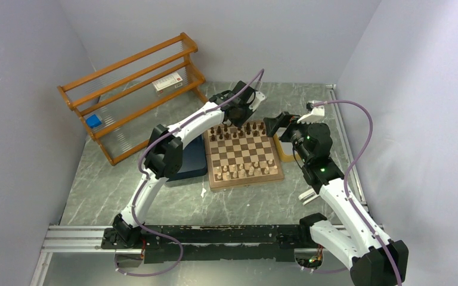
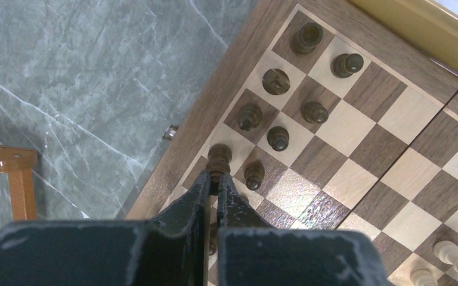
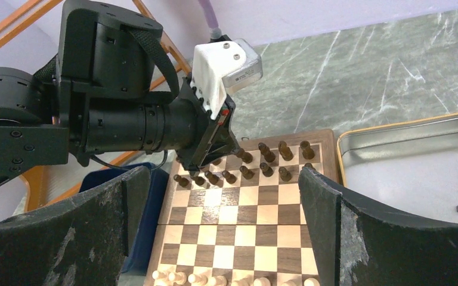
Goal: Set up the chess pieces on the board
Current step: Place the chess piece on the chessboard.
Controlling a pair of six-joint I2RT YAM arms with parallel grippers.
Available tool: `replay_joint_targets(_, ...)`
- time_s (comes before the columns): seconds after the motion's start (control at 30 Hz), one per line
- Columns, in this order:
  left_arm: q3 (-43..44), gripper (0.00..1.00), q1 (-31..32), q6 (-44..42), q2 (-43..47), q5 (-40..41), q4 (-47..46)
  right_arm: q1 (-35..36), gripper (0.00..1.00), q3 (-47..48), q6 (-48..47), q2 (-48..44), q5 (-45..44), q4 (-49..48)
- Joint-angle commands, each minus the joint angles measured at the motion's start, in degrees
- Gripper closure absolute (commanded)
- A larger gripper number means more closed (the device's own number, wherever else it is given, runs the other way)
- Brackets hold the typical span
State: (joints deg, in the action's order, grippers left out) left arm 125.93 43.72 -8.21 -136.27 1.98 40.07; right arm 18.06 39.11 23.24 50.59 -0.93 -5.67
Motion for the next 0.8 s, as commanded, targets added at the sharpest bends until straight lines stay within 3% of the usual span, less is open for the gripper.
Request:
replay_joint_targets(0.0, 1.9, 0.95, 0.7, -0.9, -1.1, 1.0, -1.6, 0.0, 0.0, 0.7, -0.6, -1.0, -1.4, -0.5)
replay_joint_targets(0.77, 2.0, 0.95, 1.1, 0.4, -0.6, -0.4, -1.1, 0.0, 0.0, -0.8, -0.6, -0.5, -1.6, -1.4)
